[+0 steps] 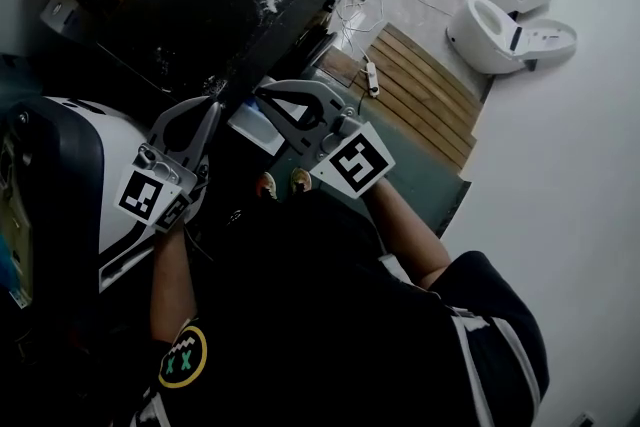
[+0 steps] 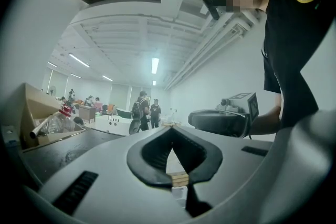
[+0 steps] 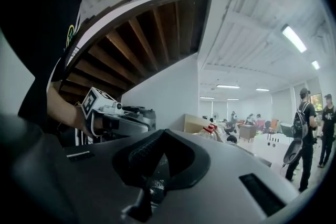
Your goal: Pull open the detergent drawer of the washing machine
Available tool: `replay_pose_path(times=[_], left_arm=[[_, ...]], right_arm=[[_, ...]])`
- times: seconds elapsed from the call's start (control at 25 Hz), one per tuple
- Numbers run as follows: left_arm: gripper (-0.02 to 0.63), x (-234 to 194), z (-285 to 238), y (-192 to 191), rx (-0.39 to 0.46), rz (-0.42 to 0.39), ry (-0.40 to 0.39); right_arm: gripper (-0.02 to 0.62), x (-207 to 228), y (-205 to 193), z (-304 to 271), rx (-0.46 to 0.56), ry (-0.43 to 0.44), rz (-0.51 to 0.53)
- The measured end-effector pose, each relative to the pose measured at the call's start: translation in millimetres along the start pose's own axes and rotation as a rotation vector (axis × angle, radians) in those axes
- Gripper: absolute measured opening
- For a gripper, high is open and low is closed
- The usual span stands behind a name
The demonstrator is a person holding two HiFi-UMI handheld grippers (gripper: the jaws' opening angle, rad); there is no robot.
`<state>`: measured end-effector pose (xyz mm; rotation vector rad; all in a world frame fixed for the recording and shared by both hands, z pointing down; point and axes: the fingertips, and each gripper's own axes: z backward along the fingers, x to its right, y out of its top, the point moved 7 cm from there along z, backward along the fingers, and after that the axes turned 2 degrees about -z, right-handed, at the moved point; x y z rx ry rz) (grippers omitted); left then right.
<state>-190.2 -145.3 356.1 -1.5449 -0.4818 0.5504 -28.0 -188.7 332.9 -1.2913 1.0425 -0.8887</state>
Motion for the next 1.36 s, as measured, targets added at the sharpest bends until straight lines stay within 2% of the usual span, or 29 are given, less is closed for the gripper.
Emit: replay_pose_path(times=[0.16, 0.36, 0.52, 0.76, 1.04, 1.36], left_arm=[[0.018, 2.2, 0.6, 2.2, 0.010, 0.013, -0.001], [0.018, 1.4, 5.2, 0.9, -0.008, -0.002, 0.002], [0.018, 1.0, 7.6, 1.3, 0.014, -0.023, -0.007], [0.018, 5.6, 6.8, 9.0, 0.009, 0.002, -0.009], [0.018, -3.7, 11.2, 1.3, 0.018, -0.035, -0.017], [0.018, -9.6, 9.2, 1.6, -0.001, -0.014, 0.004]], right_arm=[[0.021, -1.3, -0.7, -0.3, -0.003, -0.008, 0.005], [0.021, -0.6, -1.9, 1.3, -0.017, -0.017, -0.006], [0.020, 0.8, -2.8, 2.0, -0.029, -0.027, -0.019], [0.020, -1.8, -3.1, 1.1, -0.045, -0.036, -0.007], [0.020, -1.9, 0.0, 1.1, -0.043, -0.054, 0.002], [0.020, 2.3, 2.5, -1.8, -0.042, -0.058, 0.019]])
